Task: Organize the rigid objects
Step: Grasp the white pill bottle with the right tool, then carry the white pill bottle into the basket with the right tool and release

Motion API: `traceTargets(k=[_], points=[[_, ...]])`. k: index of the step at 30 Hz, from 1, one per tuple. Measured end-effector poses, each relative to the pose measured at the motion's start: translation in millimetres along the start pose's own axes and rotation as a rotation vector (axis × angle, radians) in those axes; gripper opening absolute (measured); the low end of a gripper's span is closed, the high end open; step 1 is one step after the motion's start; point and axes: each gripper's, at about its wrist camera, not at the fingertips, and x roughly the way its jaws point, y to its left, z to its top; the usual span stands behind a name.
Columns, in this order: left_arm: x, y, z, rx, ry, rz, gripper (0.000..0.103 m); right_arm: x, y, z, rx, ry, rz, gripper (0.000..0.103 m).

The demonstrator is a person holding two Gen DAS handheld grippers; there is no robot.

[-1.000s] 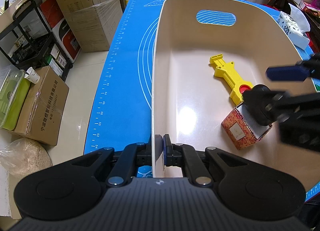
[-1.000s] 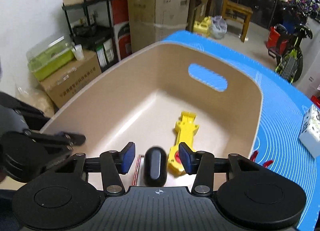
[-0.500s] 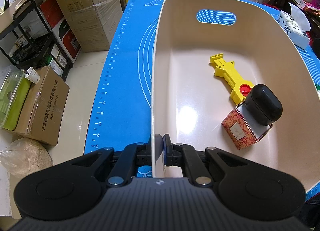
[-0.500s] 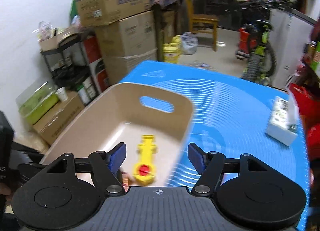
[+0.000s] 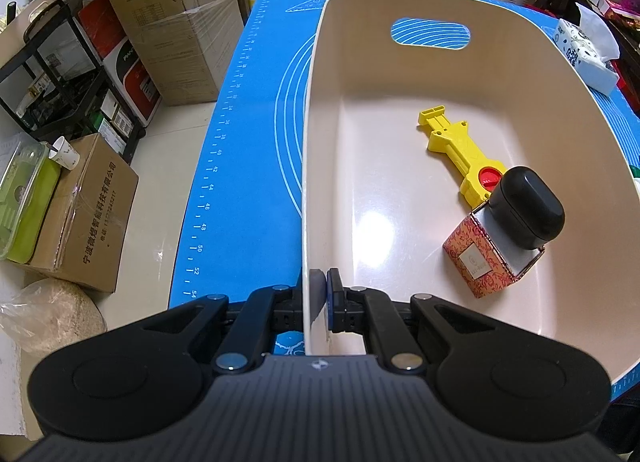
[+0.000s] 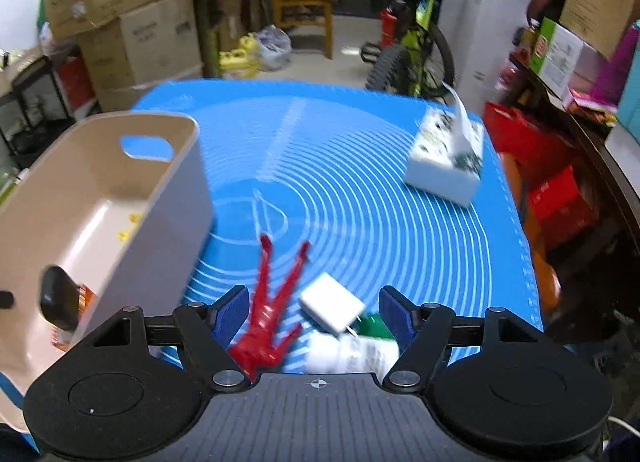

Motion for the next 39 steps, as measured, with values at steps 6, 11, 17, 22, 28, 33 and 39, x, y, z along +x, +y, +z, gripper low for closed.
traceTargets(k=[6, 11, 17, 22, 28, 33, 39], points=[[0.3, -0.8, 1.0, 0.007, 0.003, 0.002, 0.009, 20.1, -3.3, -16.4, 0.029, 0.053, -0.043, 0.078], [0.1, -0.9, 1.0, 0.011, 0.002, -0.001, 0.009, 34.1, -8.3, -26.2, 0.059, 0.094, -0.072, 0.081], [0.2, -1.1, 0.7, 0.012, 0.001, 0.000, 0.009, 43.6, -15.4, -31.4, 0.101, 0.106, -0.070, 0.073], [0.4, -1.1, 0.5, 0.012, -0.001, -0.001, 0.009, 42.7, -17.4, -31.1, 0.099, 0.090, -0.070, 0.064], [0.7, -1.5, 0.4, 0.011, -0.001, -0.003, 0.009, 24.9, -15.0, -20.7, 0.090, 0.035, -0.065, 0.064], [0.7, -2.7, 0.3, 0.014, -0.002, -0.001, 0.009, 1.8, -6.6, 1.0, 0.085, -0.043, -0.038, 0.064], [0.9, -2.4, 0.4, 0.015, -0.002, -0.001, 0.009, -24.8, 16.9, 29.3, 0.059, -0.144, 0.027, 0.064]])
